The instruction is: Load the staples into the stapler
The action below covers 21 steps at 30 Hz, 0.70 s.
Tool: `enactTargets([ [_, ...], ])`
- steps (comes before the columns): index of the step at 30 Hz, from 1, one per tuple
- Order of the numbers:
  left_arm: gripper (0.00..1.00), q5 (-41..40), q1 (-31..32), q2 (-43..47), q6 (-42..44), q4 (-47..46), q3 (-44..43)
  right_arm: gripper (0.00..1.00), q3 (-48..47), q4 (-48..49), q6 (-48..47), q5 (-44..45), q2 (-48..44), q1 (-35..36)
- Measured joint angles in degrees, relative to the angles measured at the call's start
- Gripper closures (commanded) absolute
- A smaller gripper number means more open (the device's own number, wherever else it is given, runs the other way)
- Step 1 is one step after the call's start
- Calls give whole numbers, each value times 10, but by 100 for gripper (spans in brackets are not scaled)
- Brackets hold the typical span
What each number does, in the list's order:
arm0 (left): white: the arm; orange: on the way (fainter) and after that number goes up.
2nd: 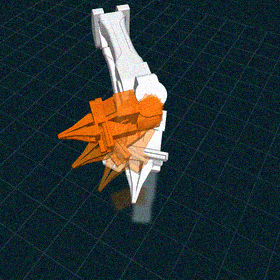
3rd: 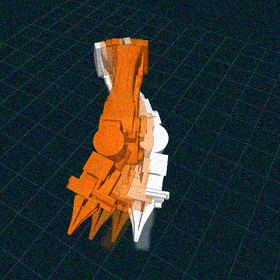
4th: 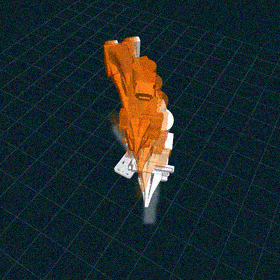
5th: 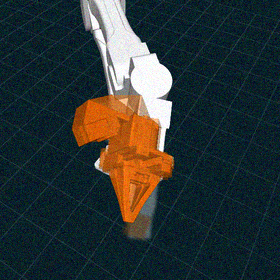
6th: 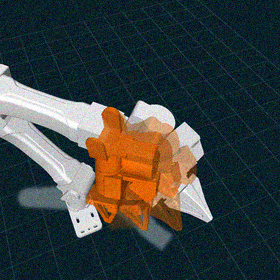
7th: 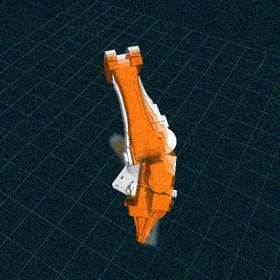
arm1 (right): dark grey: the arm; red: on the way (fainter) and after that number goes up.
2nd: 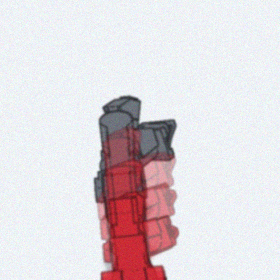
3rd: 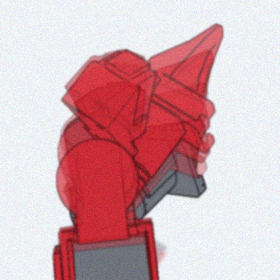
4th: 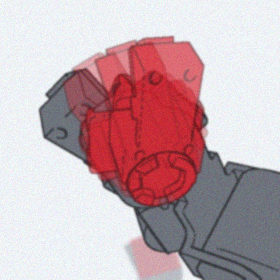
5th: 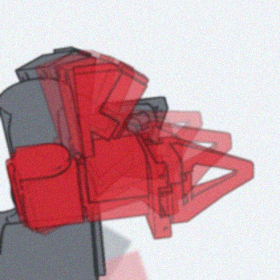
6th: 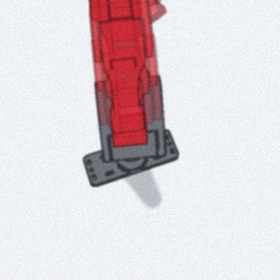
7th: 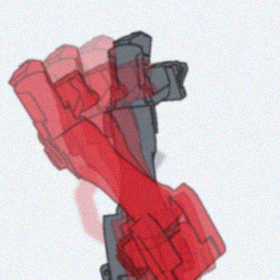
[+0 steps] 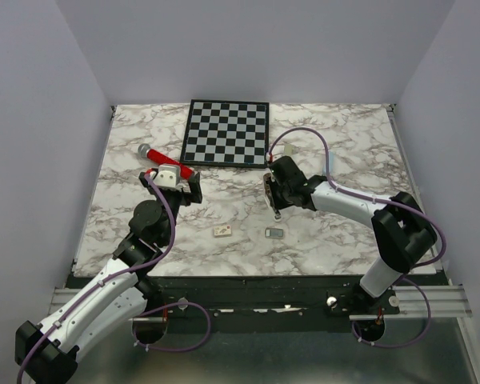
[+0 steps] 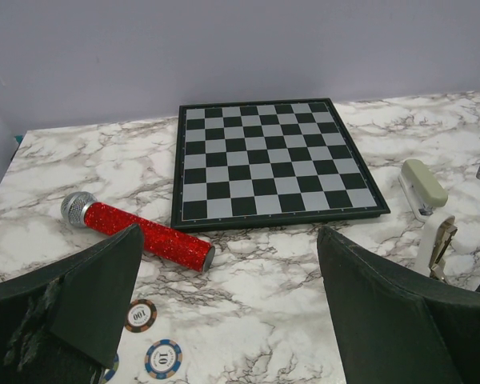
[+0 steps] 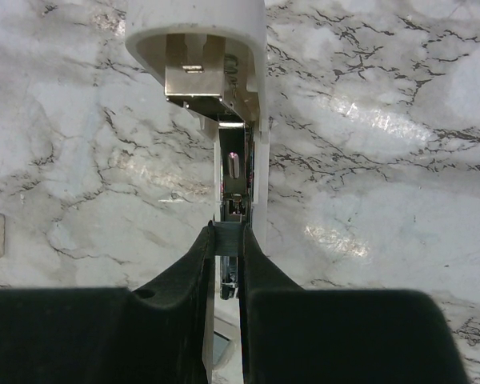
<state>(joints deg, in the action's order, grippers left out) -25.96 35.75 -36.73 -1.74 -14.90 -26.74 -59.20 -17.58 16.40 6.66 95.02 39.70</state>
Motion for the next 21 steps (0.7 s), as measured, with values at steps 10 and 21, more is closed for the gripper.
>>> enactTargets([
  [10,3,0,0,0,0,0,0,83,3,0,0,6,0,0],
  [21,3,0,0,0,0,0,0,84,3,0,0,5,1,0],
])
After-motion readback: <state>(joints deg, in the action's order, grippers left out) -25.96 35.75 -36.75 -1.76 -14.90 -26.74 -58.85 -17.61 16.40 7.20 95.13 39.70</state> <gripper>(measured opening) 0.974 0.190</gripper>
